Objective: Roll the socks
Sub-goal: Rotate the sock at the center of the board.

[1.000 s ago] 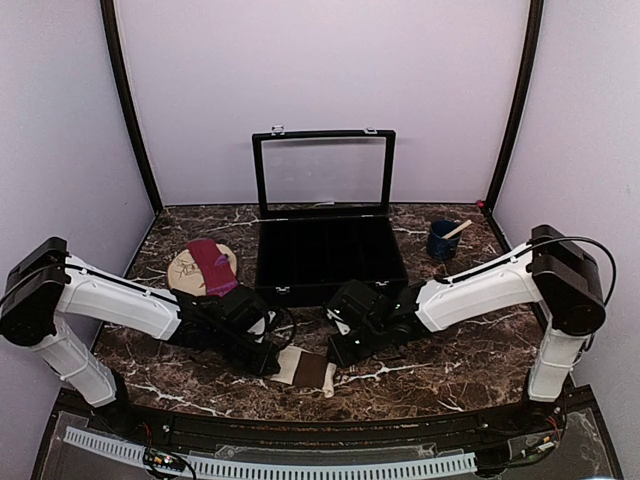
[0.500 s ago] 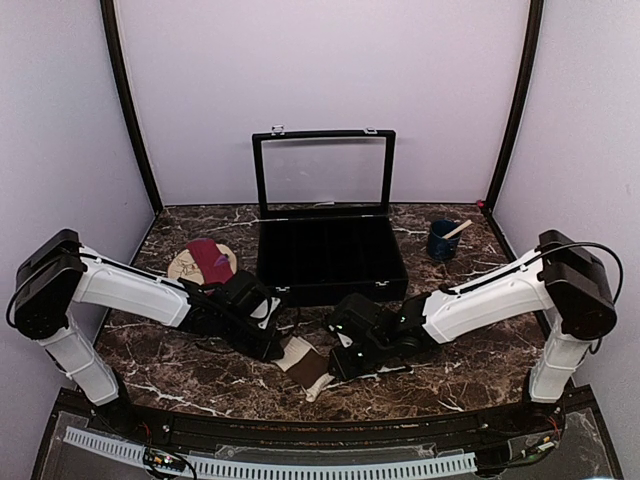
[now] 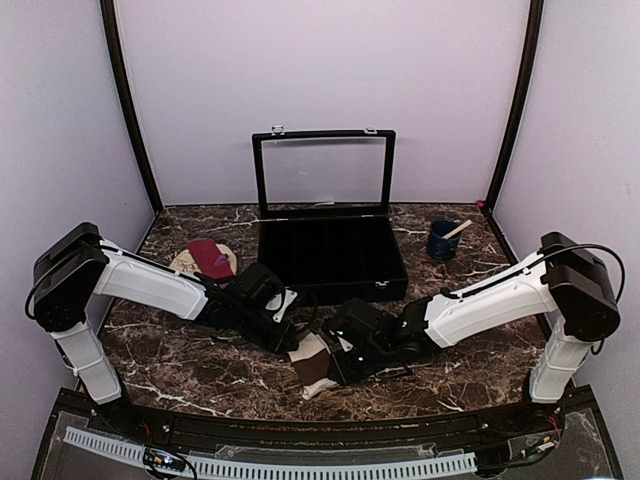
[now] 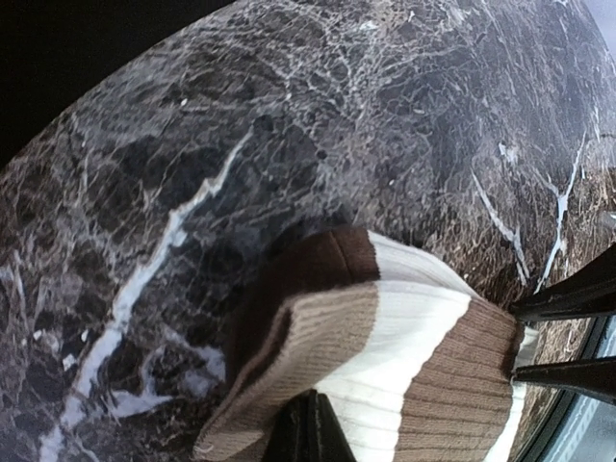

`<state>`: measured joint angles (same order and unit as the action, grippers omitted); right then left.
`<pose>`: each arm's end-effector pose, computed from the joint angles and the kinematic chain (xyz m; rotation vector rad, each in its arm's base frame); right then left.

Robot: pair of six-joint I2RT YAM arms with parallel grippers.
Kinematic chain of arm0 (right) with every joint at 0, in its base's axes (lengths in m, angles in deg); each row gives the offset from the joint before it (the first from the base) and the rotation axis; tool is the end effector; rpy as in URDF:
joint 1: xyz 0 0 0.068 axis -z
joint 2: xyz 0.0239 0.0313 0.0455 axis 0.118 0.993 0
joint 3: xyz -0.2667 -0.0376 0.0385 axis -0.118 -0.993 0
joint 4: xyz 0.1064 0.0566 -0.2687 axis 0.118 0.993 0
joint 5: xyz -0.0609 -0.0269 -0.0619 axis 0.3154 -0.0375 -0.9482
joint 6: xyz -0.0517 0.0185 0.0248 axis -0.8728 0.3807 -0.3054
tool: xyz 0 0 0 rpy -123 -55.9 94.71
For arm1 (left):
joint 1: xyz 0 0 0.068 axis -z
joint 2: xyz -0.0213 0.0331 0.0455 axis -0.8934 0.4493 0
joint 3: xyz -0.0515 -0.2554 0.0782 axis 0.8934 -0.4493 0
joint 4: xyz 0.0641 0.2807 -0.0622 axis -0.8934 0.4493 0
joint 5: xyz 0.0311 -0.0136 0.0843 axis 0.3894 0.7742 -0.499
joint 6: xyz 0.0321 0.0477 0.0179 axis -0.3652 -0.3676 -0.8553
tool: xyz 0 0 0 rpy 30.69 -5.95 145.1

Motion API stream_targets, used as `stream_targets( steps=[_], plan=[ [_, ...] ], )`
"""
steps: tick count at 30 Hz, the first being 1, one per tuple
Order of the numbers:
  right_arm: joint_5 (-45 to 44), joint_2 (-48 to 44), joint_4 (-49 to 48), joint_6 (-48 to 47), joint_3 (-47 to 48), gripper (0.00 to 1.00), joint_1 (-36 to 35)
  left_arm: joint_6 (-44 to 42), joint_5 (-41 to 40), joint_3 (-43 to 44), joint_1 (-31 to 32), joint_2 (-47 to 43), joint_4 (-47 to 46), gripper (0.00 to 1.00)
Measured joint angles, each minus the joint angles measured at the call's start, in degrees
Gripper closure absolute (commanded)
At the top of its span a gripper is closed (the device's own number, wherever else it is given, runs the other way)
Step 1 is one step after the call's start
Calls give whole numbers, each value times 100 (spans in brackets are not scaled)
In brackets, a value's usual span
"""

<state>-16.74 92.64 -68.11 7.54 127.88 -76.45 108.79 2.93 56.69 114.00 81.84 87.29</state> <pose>0.1288 0.3458 0.1088 -0.6431 2.6727 0.6404 0.2208 -0.2846 0.1052 0.7269 2.5356 -0.7633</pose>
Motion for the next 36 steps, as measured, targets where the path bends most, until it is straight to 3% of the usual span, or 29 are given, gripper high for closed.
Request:
stream_targets(
  steps=[10,16,25,31,36],
  plan=[
    [72,-2,-11,155,-4,70,-199,-393,66,470,-28,422,-96,88],
    [70,-4,-11,221,-4,65,-240,-535,46,728,-31,586,-116,66],
    [-348,-92,297,55,31,50,-267,-577,-162,872,-68,579,0,48],
    [-796,-321,732,-260,68,46,-273,-564,-293,868,-68,157,251,38],
    [-1215,-590,964,-824,254,44,-350,-490,-334,680,-68,-723,330,35]
  ],
)
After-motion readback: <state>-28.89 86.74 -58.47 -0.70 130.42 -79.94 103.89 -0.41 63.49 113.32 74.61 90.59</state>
